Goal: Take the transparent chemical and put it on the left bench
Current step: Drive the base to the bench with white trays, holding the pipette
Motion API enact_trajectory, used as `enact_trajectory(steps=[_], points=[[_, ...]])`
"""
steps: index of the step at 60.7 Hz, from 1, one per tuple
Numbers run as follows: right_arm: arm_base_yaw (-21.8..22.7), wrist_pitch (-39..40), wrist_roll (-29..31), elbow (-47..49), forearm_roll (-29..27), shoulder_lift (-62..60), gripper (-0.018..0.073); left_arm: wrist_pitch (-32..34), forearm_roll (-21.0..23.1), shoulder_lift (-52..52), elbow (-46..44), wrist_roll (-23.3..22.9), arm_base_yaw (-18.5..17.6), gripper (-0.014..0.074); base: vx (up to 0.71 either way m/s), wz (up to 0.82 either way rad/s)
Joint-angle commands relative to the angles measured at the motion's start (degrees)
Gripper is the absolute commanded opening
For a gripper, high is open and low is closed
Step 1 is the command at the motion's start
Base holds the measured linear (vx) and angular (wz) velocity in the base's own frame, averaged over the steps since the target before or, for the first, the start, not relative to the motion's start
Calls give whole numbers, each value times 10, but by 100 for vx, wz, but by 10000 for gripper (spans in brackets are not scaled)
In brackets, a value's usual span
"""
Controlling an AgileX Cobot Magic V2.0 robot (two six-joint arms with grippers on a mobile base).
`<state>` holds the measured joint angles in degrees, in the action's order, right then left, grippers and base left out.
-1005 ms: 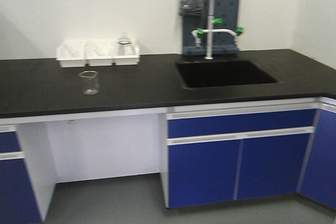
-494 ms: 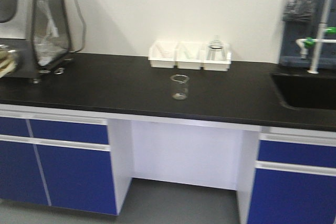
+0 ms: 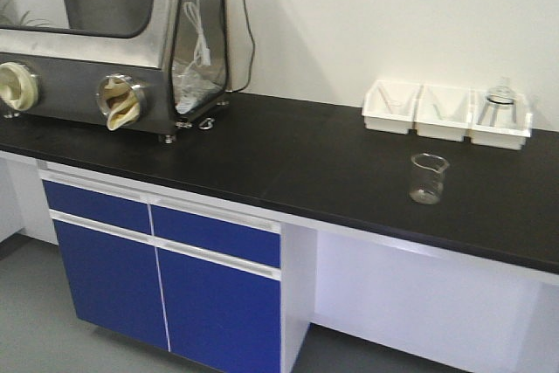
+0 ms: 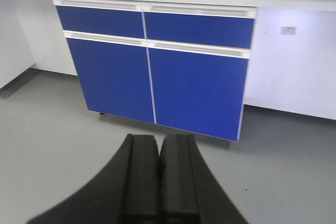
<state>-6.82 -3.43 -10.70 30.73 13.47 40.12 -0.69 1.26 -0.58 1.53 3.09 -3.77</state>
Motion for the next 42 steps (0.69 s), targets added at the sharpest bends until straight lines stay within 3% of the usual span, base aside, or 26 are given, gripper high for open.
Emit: enact_trajectory(steps=[1, 19, 42], points=[[0, 44, 4, 17, 2, -3, -3, 45, 0, -11, 9, -4, -1, -3, 35, 27], [0, 39, 4, 17, 2, -3, -3, 45, 0, -11, 9, -4, -1, -3, 40, 13], [0, 40, 4, 17, 2, -3, -3, 45, 0, -11, 9, -4, -1, -3, 47, -19]])
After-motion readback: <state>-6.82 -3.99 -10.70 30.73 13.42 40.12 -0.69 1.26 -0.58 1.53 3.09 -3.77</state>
